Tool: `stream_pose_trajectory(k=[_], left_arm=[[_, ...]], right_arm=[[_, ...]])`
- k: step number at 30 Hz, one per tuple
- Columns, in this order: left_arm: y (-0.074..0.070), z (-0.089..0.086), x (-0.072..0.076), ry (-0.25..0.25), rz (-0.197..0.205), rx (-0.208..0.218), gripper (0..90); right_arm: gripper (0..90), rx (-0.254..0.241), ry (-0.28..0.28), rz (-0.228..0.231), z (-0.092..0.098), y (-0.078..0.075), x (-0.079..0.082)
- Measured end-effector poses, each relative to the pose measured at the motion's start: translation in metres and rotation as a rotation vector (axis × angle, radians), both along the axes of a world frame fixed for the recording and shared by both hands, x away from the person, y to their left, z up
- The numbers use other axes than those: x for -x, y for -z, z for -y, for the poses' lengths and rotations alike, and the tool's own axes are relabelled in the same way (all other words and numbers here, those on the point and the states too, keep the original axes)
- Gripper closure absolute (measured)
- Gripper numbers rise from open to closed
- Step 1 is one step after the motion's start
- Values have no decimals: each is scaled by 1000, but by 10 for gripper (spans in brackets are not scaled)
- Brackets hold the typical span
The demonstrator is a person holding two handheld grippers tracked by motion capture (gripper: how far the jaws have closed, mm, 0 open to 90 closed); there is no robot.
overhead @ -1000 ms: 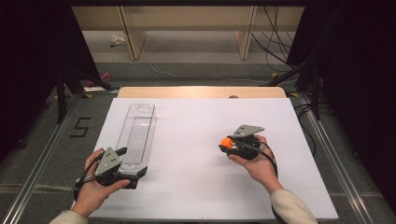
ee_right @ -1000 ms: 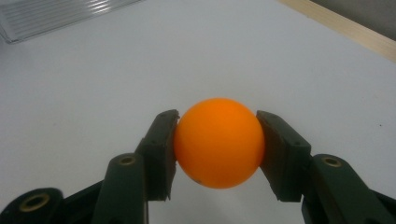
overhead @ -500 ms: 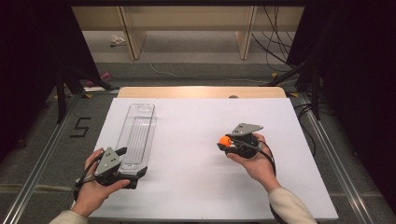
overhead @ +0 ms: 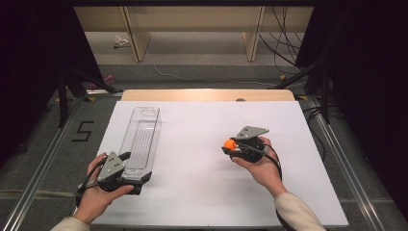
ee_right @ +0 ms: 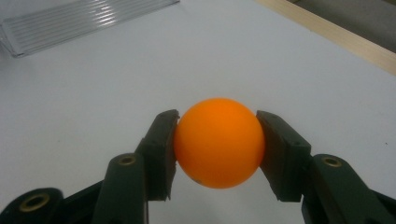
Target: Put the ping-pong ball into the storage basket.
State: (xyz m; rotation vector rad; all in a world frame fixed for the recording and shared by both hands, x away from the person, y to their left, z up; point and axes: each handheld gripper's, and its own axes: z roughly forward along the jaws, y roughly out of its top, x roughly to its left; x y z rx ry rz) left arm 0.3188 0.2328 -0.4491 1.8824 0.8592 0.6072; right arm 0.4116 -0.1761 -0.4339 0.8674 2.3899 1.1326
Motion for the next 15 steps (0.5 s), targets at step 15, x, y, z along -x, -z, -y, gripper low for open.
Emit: stream_pose_trajectory(k=[15], left_arm=[[0,0,0,0,0,0,6]], right_arm=[[512,-6,-7,1,-6,-1,-2]])
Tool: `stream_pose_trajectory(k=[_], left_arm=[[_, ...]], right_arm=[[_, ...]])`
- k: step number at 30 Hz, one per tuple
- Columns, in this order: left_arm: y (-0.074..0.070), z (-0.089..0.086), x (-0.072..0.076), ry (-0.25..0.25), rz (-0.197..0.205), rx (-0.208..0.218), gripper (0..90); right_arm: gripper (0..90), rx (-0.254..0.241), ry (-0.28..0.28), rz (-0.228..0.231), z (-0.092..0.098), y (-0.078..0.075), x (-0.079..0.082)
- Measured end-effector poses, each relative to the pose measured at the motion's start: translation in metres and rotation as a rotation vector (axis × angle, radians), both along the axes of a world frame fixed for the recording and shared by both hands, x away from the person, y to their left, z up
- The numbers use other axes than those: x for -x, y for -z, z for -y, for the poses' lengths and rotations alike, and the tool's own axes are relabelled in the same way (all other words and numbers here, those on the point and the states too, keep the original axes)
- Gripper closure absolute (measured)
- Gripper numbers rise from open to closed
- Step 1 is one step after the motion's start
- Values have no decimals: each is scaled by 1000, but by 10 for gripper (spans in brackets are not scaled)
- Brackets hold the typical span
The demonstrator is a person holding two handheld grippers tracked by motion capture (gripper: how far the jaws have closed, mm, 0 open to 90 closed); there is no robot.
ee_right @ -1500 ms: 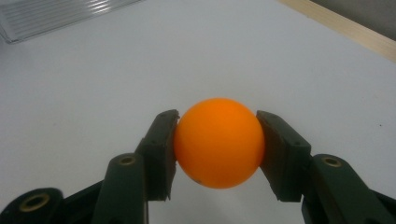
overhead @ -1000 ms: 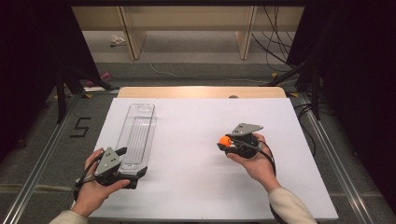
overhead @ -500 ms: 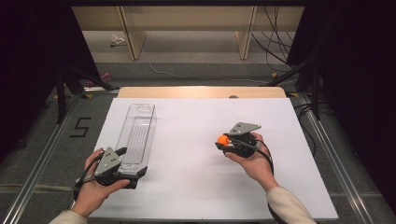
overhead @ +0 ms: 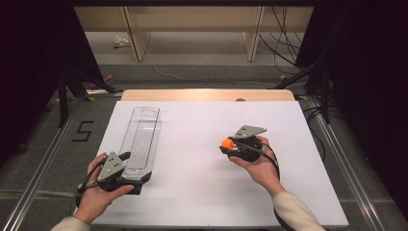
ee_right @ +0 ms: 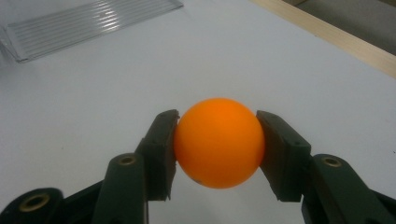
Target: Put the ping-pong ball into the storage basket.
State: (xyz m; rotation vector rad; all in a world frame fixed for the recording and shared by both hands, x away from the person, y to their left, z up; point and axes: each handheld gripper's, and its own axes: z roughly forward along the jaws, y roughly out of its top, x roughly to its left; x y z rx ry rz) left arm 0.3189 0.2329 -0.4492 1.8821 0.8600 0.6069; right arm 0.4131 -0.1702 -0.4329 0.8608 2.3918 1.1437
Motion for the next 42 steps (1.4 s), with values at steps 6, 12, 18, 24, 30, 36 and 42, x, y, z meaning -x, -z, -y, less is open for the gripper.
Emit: stream_pose_trajectory(k=[6,12,18,24,30,36,42], left_arm=[[0,0,0,-1,0,1,6],[0,0,0,1,1,1,6],[0,0,0,0,1,0,6],[0,0,0,0,0,2,6],[0,0,0,-1,1,2,6],[0,0,0,1,1,1,6],[0,0,0,-1,1,2,6]], right_arm=[[512,-2,-3,1,-1,0,-1],[512,-9,-7,2,-4,-1,-1],[512,-15,-11,6,-6,-2,-2],[512,-21,-13,4,-8,-2,-2],[512,-23,-17,1,-11,-2,-3],[512,-27,-24,5,-14,-2,-4],[512,-29,-28,6,-16,-3,-4]])
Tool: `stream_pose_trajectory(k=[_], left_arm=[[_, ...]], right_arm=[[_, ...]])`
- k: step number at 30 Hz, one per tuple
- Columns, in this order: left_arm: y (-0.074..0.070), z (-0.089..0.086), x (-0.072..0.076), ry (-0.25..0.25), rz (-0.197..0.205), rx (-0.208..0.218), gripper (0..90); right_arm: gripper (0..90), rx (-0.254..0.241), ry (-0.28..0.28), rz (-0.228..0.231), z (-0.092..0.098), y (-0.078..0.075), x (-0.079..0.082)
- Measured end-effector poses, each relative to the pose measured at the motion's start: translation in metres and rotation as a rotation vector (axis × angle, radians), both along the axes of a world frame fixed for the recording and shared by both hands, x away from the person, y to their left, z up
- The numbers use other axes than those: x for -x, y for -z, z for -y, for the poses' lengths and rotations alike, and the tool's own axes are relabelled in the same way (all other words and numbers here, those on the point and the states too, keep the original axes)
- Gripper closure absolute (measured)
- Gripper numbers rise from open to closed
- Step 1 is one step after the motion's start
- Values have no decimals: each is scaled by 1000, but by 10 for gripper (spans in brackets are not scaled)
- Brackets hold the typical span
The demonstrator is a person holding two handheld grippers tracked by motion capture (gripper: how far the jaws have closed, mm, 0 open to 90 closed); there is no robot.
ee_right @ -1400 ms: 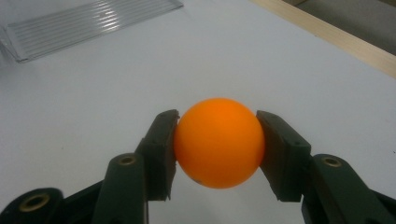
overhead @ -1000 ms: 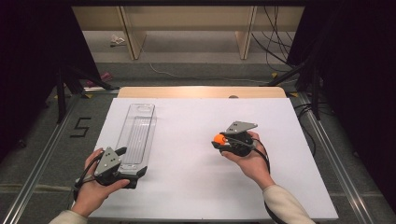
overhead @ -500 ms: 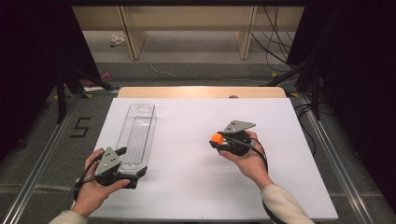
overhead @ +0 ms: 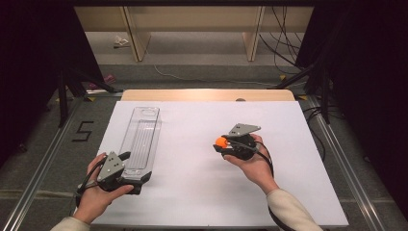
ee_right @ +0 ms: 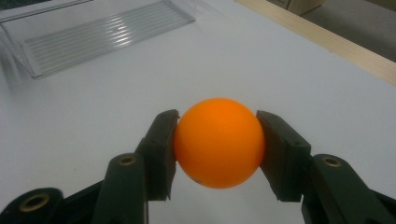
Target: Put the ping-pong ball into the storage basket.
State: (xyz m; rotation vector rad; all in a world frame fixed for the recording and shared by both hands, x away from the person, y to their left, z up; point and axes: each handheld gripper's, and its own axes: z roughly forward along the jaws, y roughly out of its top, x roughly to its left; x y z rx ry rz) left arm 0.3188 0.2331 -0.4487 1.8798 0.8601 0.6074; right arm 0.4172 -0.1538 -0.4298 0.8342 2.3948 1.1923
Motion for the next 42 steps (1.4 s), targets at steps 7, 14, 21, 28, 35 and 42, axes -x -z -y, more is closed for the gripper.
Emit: stream_pose_trajectory(k=[7,14,21,28,35,42], left_arm=[[0,0,0,0,0,0,6],[0,0,0,-1,0,1,7],[0,0,0,0,0,0,7],[0,0,0,0,0,0,7],[0,0,0,0,0,0,7],[0,0,0,0,0,0,8]], right_arm=[[512,-4,-2,4,-2,-1,-1],[512,-5,-7,3,-5,-1,-1],[512,-6,-12,3,-7,-1,-2],[512,-8,-14,4,-9,-2,-3],[512,-9,-17,7,-12,-2,-3],[512,-11,-21,7,-14,-3,-4]])
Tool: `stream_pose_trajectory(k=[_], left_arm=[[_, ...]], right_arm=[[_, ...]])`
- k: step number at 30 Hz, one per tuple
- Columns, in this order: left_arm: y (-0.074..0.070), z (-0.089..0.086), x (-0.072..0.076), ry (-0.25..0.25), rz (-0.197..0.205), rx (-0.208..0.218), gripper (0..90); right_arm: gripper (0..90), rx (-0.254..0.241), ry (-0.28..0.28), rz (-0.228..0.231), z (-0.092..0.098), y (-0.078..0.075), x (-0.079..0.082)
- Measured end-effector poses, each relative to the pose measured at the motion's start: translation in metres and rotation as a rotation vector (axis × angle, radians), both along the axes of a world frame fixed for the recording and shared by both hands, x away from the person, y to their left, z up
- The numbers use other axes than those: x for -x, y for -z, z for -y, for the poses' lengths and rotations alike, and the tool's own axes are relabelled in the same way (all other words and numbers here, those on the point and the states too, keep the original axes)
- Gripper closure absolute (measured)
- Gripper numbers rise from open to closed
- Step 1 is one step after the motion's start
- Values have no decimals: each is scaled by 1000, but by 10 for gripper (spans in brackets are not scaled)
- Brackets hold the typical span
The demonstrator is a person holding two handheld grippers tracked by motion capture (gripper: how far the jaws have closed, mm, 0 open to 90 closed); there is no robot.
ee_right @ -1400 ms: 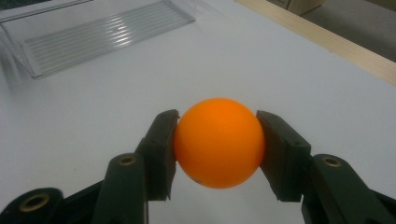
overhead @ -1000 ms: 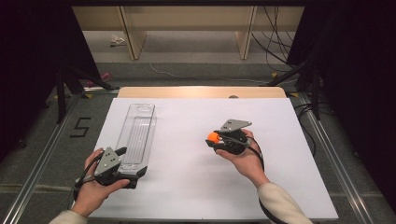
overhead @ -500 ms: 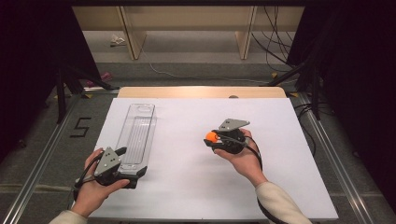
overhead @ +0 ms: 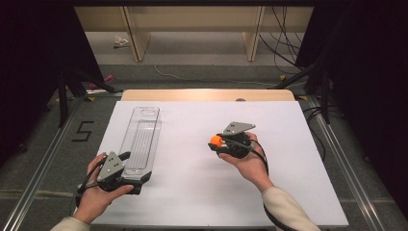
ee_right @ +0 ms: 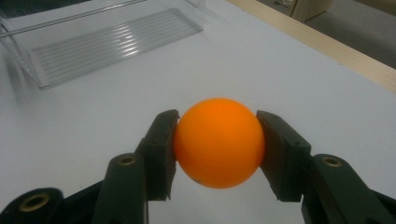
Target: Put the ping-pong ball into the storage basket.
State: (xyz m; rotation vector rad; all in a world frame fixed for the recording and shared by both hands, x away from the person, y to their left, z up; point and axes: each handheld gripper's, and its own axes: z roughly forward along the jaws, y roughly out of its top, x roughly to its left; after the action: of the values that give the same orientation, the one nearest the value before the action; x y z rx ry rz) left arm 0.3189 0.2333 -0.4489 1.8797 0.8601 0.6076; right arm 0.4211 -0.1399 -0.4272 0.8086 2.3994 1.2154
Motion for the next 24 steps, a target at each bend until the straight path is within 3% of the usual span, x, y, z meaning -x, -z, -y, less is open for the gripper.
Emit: stream_pose_trajectory(k=[24], left_arm=[[0,0,0,2,1,-1,8]], right_arm=[[512,-10,-8,2,-7,-1,-2]])
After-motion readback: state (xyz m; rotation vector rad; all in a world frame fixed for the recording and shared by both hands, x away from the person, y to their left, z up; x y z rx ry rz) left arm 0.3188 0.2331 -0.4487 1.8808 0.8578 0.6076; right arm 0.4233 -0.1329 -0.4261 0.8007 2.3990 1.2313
